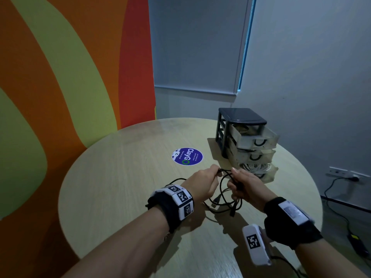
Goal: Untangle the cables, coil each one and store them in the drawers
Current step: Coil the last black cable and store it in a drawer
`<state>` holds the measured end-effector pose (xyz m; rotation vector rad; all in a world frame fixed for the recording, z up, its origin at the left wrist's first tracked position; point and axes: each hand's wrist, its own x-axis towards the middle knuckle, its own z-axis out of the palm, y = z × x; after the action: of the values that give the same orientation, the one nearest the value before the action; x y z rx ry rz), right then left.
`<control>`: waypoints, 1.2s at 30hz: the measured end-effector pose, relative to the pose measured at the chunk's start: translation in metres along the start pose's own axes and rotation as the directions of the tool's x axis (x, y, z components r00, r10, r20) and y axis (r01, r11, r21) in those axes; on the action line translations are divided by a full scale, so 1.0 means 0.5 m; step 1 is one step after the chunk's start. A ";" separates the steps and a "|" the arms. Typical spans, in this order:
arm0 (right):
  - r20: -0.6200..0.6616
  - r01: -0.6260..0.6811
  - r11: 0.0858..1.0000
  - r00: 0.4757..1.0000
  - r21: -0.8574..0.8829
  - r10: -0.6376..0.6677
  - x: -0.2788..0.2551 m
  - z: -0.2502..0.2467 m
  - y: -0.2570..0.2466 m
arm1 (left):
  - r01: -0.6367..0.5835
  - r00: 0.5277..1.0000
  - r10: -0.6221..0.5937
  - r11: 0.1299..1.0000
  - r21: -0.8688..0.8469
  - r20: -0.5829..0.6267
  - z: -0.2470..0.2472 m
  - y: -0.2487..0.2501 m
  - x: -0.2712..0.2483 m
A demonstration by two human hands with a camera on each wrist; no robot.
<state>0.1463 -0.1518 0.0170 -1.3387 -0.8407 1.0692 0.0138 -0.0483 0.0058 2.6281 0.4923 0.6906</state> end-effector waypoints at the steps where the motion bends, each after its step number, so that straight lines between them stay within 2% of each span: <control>1: -0.004 0.000 1.000 1.000 0.012 0.000 0.001 0.003 0.001 | 0.007 1.000 -0.007 1.000 -0.019 -0.003 0.001 0.002 -0.001; 5: 0.021 0.051 0.997 0.998 0.062 -0.053 0.004 0.013 0.002 | 0.017 0.999 -0.014 0.996 -0.091 0.029 0.005 0.017 -0.005; 7: 0.035 0.069 0.992 0.997 0.108 -0.073 0.005 0.014 0.003 | 0.011 0.998 -0.008 0.999 -0.053 0.056 0.006 0.019 -0.004; 10: 0.062 0.087 0.987 0.993 0.139 -0.096 0.003 0.017 0.004 | 0.018 0.999 -0.019 0.998 0.052 0.026 0.004 0.015 0.000; 13: 0.038 0.092 0.980 0.994 0.178 -0.101 0.001 0.032 0.002 | 0.037 0.999 -0.038 0.999 0.030 0.016 0.002 0.017 0.001; 17: 0.061 0.056 0.955 0.995 0.291 -0.077 -0.002 0.060 -0.011 | 0.088 0.995 -0.087 0.996 0.029 -0.054 0.001 0.018 0.001; 22: 0.118 -0.116 0.970 0.989 0.211 0.093 -0.003 0.075 -0.004 | 0.139 0.981 -0.135 0.990 0.017 -0.142 -0.003 0.009 0.001; 26: 0.146 -0.096 0.944 0.988 0.316 0.051 -0.009 0.074 -0.017 | 0.127 0.983 -0.126 0.992 -0.002 -0.136 -0.004 0.003 0.002; 28: 0.110 -0.031 0.900 0.994 0.436 -0.019 -0.010 0.068 -0.035 | 0.129 0.987 -0.121 0.989 0.072 -0.109 -0.004 -0.001 0.001; 31: 0.002 0.083 0.783 0.994 0.617 -0.107 -0.001 0.049 -0.054 | 0.087 0.996 -0.082 0.977 0.196 -0.034 0.000 -0.008 0.000; 34: -0.164 0.213 0.727 0.977 0.652 -0.139 0.008 0.033 -0.059 | -0.007 1.000 0.001 0.971 0.237 0.026 0.010 -0.013 0.000; 36: -0.260 0.281 0.745 0.954 0.605 -0.149 0.013 0.030 -0.055 | -0.071 0.994 0.047 0.968 0.242 0.104 0.016 -0.008 -0.001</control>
<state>0.1375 -0.1388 0.0450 -0.7231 -0.4026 0.9013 0.0168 -0.0473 -0.0026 2.9024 0.5016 0.5461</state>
